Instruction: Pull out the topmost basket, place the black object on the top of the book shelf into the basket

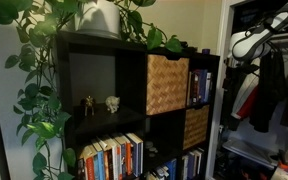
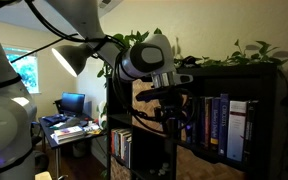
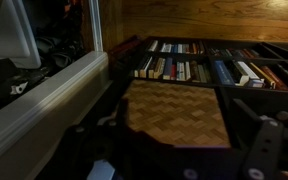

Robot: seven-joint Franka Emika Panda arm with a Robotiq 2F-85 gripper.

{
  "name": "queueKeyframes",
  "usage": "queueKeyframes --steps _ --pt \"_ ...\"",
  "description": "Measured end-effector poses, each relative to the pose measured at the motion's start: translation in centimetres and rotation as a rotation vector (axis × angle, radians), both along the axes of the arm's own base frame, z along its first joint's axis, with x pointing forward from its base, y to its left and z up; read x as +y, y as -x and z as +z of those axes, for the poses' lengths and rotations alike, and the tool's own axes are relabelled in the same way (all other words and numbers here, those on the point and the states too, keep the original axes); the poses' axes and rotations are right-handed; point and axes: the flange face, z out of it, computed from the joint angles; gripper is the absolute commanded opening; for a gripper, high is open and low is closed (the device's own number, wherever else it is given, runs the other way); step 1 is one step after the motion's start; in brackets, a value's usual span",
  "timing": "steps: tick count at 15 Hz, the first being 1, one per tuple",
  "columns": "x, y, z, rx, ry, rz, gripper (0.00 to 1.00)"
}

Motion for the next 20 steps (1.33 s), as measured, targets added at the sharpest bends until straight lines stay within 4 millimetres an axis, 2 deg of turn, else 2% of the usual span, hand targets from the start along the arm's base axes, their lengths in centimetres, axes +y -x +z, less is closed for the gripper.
queueKeyframes --steps 3,5,10,13,15,20 --pt "0.7 -0.3 0.0 -0.003 -0.008 0.002 1.0" --pt "2.2 -1.0 0.2 -0.01 -0.024 0.01 1.0" --pt "8.7 -3.8 1.8 -0.018 -0.071 0.1 1.0" --pt "11.5 -5.1 3.3 0.02 -0.12 0.119 1.0" --pt "12.3 -5.6 4.1 0.028 -0.128 0.128 1.0" --pt "12.1 -5.6 3.9 0.032 -0.129 0.125 1.0"
